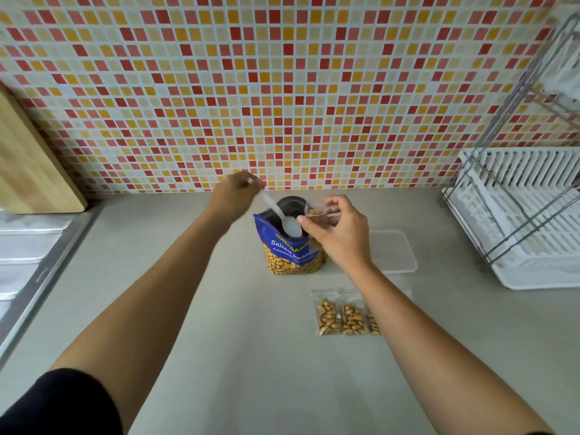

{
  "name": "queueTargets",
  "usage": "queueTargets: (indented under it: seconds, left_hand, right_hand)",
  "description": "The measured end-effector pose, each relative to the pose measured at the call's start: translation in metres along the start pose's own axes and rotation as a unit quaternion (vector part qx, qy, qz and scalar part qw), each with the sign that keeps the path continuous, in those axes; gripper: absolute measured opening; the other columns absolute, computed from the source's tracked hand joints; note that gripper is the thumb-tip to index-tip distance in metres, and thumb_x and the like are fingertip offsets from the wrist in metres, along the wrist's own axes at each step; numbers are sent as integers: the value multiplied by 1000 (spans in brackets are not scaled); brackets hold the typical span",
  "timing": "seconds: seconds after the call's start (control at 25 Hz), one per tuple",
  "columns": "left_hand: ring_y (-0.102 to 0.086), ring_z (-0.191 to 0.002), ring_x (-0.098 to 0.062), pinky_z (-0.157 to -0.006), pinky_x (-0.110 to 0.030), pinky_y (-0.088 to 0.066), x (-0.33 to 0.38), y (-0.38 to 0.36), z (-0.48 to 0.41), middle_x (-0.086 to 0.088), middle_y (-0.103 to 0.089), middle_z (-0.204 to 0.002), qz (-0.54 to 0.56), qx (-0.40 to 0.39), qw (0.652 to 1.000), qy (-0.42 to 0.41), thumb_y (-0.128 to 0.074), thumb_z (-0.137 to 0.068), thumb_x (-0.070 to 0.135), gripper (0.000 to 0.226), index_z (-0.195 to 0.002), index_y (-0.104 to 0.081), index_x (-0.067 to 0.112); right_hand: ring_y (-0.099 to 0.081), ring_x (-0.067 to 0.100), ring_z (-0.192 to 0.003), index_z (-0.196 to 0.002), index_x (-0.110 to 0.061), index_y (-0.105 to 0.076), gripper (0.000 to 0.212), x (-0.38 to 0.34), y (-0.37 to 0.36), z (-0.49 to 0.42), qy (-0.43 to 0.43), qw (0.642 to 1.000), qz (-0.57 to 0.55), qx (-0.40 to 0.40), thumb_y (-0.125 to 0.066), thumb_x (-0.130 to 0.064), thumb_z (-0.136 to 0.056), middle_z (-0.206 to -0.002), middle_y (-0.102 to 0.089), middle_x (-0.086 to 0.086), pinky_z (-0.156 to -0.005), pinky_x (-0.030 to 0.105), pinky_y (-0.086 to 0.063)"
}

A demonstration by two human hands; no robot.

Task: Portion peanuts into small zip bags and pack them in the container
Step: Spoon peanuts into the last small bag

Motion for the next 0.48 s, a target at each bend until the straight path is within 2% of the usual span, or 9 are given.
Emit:
queueTargets:
  seconds: [0.08,0.16,0.2,0.28,0.36,0.4,0.48]
  left_hand:
    - [-53,-95,-17,-69,-25,-41,-12,-24,2,-3,-60,-101,-91,-58,994,-30,-53,-93,22,19,-100,-67,12]
    - [-53,-107,-21,-79,-32,-46,-25,-32,-1,-5,-59,-114,-175,-55,982,-50,-58,-89,24,13,-100,-66,20]
    - [-51,-112,-23,-84,-36,-48,-28,-30,-2,-7,-55,-121,-191,-41,980,-48,-61,-87,26,18,-105,-63,21]
    - [-50,-113,-22,-85,-33,-48,-25,-23,5,-6,-47,-129,-148,-8,988,-42,-65,-86,26,36,-119,-54,19]
    - [-55,-107,-18,-77,-24,-48,-17,-15,18,-5,-52,-123,-43,13,997,-67,-61,-88,15,33,-120,-53,15]
    - [-58,-104,-18,-76,-21,-49,-12,-15,28,-5,-58,-116,3,-6,996,-84,-58,-88,10,28,-116,-55,14]
    - [-61,-101,-16,-84,-24,-52,-2,-24,48,-2,-64,-108,41,-84,989,-111,-60,-87,10,28,-115,-58,12]
  right_hand:
    - [-63,9,-75,-104,-18,-56,54,-2,5,2,-3,1000,-4,6,-77,-50,-67,-87,-61,-10,-61,13,-47]
    - [-64,8,-74,-103,-18,-56,53,-4,9,1,-9,1000,-17,5,-76,-51,-67,-86,-63,-9,-61,15,-49]
    - [-65,8,-74,-103,-19,-56,52,-6,12,1,-11,1000,-25,7,-76,-51,-67,-86,-63,-9,-61,15,-50]
    - [-64,7,-74,-101,-19,-56,52,-9,18,-3,-18,999,-35,13,-76,-52,-67,-85,-64,-8,-61,17,-51]
    - [-64,6,-74,-99,-19,-55,51,-13,23,-6,-25,998,-49,16,-75,-53,-66,-85,-64,-7,-60,19,-52]
    - [-63,6,-73,-98,-19,-55,51,-15,25,-7,-28,998,-58,18,-75,-53,-67,-85,-64,-7,-59,18,-51]
    - [-62,7,-73,-98,-18,-55,49,-18,24,-8,-34,996,-77,20,-76,-51,-67,-85,-63,-6,-58,16,-48]
Point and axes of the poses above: each hand's wrist, its own z-axis away from the middle knuckle, its own y-axis out of the back of the hand, x = y × z, the point moved 5 cm from there along -z, towards the middle knuckle
